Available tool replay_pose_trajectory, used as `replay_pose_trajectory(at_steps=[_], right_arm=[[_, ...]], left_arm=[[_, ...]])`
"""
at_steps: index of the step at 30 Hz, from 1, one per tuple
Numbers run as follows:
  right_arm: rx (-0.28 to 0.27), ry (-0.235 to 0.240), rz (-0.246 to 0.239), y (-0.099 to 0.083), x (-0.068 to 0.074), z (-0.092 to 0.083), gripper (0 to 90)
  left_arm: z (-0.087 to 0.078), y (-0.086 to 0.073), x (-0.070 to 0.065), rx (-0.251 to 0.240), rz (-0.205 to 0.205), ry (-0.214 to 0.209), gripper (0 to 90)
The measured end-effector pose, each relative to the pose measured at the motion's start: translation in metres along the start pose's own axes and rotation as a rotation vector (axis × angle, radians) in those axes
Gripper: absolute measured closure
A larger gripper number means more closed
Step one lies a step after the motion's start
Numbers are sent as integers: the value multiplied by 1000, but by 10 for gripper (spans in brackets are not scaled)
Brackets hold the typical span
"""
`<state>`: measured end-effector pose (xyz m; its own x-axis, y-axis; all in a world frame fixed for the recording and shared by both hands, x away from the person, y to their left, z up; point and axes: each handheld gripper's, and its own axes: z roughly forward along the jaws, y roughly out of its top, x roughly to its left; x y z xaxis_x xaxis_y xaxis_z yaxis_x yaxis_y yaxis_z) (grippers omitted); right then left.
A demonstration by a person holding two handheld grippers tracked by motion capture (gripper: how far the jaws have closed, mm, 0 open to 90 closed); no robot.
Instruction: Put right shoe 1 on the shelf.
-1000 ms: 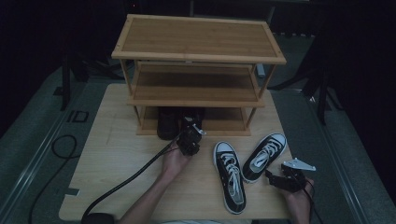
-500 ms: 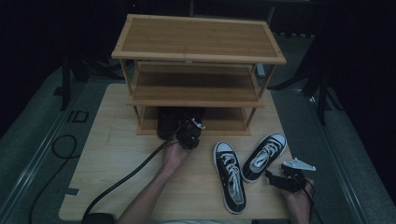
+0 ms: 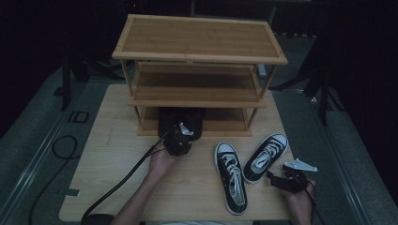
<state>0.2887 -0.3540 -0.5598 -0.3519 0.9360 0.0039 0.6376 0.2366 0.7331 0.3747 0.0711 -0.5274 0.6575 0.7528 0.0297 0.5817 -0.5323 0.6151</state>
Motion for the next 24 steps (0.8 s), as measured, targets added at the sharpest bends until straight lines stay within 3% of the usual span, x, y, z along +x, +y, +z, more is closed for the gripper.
replay_pose_trajectory(at_steps=[11, 24], right_arm=[[0, 0, 0, 0, 0, 0, 225], [0, 5, -4, 0, 0, 0, 223]], left_arm=[[-15, -37, 11, -47, -38, -9, 705], [-15, -49, 16, -77, -75, 6, 612]])
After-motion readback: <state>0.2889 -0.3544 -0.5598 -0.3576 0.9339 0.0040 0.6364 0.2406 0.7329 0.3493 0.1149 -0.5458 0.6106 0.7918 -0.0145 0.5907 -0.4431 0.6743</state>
